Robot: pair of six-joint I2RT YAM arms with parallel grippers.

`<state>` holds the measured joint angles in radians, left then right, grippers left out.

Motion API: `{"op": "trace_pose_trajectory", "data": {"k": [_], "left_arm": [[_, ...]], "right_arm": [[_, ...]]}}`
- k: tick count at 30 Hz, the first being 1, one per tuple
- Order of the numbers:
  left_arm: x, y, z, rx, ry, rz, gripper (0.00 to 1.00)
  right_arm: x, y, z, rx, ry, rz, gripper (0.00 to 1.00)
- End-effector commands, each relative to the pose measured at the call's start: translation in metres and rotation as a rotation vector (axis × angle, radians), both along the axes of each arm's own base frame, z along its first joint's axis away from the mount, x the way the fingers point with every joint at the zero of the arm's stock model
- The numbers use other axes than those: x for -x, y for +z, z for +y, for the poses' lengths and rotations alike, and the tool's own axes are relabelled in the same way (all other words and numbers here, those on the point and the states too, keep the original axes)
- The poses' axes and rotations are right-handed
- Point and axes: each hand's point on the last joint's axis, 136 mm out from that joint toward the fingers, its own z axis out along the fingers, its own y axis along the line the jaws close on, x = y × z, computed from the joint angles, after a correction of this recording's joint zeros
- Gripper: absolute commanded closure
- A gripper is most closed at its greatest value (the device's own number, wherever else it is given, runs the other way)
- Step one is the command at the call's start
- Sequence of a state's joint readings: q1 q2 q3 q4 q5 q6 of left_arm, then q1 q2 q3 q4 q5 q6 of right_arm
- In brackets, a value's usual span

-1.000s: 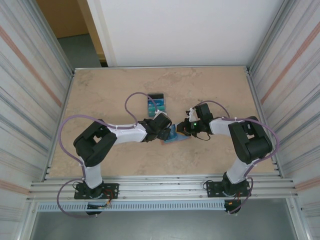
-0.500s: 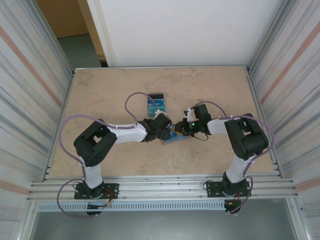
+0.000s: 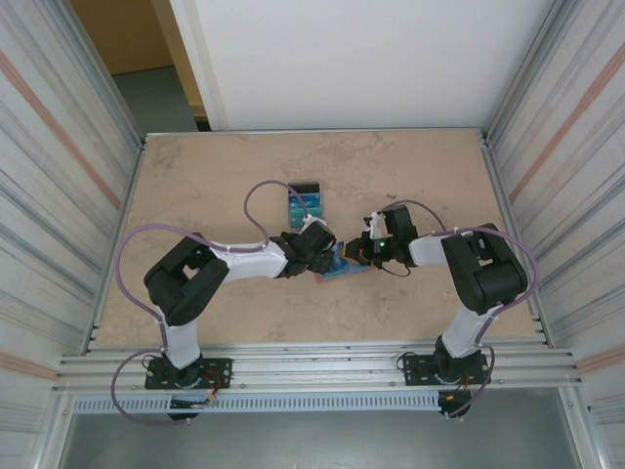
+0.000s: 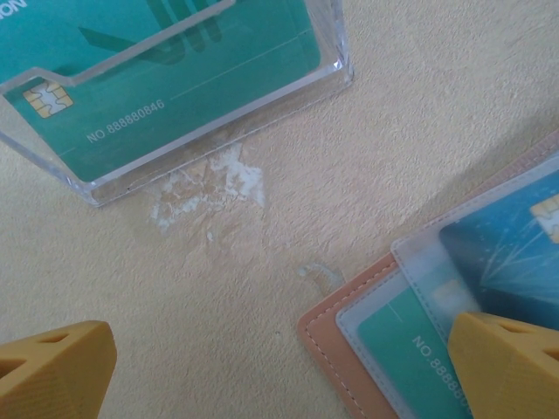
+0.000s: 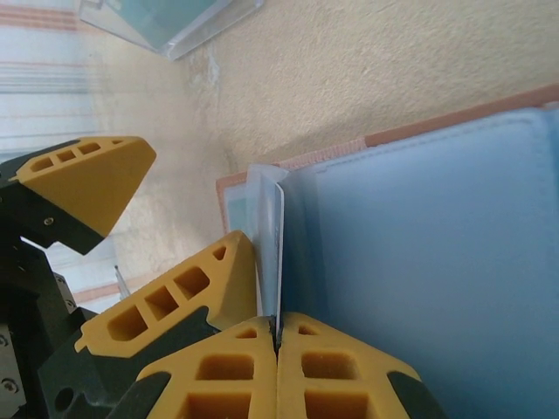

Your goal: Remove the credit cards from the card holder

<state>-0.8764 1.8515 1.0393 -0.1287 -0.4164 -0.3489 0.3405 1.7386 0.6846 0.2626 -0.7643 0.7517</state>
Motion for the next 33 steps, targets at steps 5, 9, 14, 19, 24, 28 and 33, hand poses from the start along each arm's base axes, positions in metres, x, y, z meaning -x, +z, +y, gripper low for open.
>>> {"op": "trace_pose_trajectory", "data": {"k": [5,9,14,19,24,28,33], "left_arm": [[0.026,-0.038,0.045,-0.174,0.021,0.119,0.01],[0.026,-0.033,0.043,-0.167,0.014,0.115,0.01],[0.024,-0.021,0.041,-0.155,0.006,0.097,0.01],[0.021,-0.006,0.038,-0.138,0.001,0.07,0.01],[0.018,0.011,0.035,-0.111,-0.004,0.042,0.01],[0.017,0.028,0.032,-0.075,-0.006,0.018,0.01],[0.017,0.051,0.033,-0.025,0.008,-0.024,0.01]], "right_arm": [[0.005,0.006,-0.016,0.011,-0.026,-0.012,1.0],[0.007,0.006,-0.023,0.05,-0.035,-0.02,1.0],[0.009,0.007,-0.032,0.107,-0.047,-0.035,1.0],[0.01,0.011,-0.041,0.157,-0.062,-0.054,1.0],[0.012,0.017,-0.049,0.196,-0.077,-0.078,1.0],[0.013,0.025,-0.051,0.203,-0.086,-0.106,1.0],[0.012,0.033,-0.052,0.189,-0.102,-0.137,1.0]]}}
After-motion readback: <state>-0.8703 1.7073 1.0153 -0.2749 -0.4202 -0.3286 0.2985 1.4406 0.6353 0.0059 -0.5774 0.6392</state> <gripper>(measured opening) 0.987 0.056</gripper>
